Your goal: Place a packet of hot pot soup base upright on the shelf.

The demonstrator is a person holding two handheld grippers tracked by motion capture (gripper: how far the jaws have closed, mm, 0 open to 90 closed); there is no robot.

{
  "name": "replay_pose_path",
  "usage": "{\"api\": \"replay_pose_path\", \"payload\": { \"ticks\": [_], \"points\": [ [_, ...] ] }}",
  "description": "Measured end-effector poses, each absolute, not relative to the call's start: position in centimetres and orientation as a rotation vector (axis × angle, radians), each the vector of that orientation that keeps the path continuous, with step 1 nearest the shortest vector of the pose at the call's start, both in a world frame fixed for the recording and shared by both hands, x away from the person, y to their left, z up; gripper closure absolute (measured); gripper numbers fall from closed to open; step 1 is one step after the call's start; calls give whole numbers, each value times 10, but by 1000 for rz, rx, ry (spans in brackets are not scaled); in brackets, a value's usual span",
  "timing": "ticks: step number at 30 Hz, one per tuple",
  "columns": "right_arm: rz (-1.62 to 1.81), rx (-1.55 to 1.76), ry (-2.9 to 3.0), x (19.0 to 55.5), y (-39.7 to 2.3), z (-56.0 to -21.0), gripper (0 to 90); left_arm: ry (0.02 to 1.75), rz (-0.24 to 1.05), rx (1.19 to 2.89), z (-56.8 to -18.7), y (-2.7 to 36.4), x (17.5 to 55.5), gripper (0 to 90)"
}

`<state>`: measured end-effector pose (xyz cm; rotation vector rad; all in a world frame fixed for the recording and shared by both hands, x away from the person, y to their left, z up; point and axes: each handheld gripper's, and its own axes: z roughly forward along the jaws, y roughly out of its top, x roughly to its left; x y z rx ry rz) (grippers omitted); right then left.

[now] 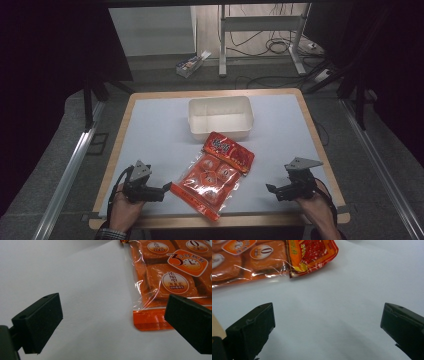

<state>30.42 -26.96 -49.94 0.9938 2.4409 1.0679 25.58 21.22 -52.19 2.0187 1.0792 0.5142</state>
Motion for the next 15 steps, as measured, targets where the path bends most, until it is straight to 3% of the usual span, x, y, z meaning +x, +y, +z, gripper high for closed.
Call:
{"api": "replay_pose_path", "payload": {
  "ticks": [15],
  "points": [
    [985, 971, 2466, 303, -267, -505, 0, 1075, 476, 2059, -523, 205, 259, 66]
  ]
}}
